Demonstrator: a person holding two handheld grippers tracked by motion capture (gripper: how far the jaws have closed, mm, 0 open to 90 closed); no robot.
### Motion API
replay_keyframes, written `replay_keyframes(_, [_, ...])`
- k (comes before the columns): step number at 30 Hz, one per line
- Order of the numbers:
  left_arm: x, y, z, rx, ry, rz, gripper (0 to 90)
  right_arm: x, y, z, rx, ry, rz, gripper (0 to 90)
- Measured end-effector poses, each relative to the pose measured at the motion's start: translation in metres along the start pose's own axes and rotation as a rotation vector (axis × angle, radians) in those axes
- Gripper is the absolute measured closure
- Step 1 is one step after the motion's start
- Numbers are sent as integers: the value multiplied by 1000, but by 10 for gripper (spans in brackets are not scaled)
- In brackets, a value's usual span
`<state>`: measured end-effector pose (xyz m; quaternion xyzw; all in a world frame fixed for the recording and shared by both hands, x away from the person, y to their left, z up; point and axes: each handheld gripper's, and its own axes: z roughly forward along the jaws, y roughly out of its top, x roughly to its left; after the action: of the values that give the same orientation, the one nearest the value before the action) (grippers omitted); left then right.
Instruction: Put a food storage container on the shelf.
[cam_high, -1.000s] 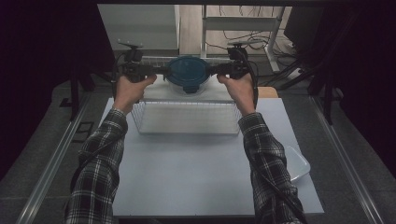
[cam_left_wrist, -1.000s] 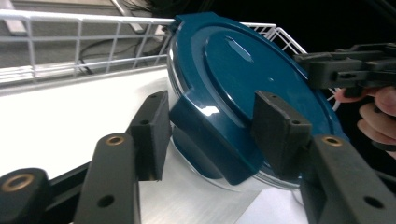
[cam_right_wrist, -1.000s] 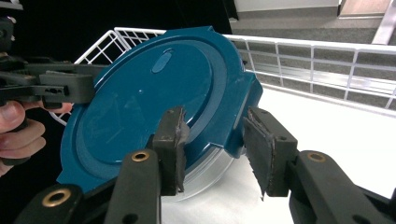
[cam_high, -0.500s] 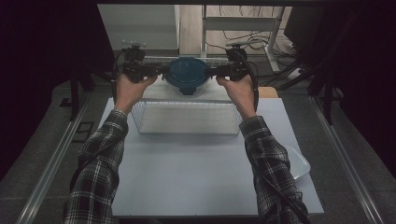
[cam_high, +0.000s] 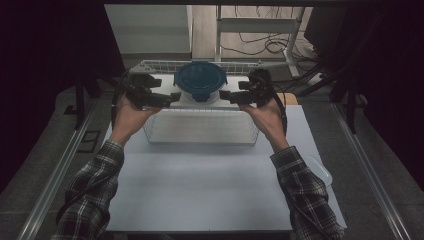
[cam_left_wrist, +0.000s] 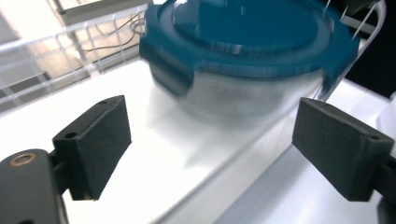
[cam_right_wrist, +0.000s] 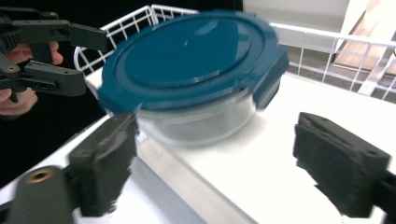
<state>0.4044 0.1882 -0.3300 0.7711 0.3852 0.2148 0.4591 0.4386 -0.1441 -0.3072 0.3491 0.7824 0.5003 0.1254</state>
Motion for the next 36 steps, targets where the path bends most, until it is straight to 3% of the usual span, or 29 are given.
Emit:
replay_keyframes(7, [-12, -32, -18, -25, -33, -24, 51, 7, -28, -10, -11, 53, -18, 48])
replay_keyframes(15, [-28, -64, -26, 2, -100, -71, 32, 16, -59, -21, 15, 44, -48, 49])
replay_keyframes(18, [-36, -76, -28, 13, -82, -42, 20, 20, -70, -26, 13, 49, -57, 49])
replay_keyframes(23, [-49, -95, -32, -15, -86, -17, 11, 28, -88, -33, 3, 58, -74, 46])
replay_keyframes(36, [-83, -144, -37, -12, -94, 28, 12, 39, -137, -50, 22, -19, -115, 0])
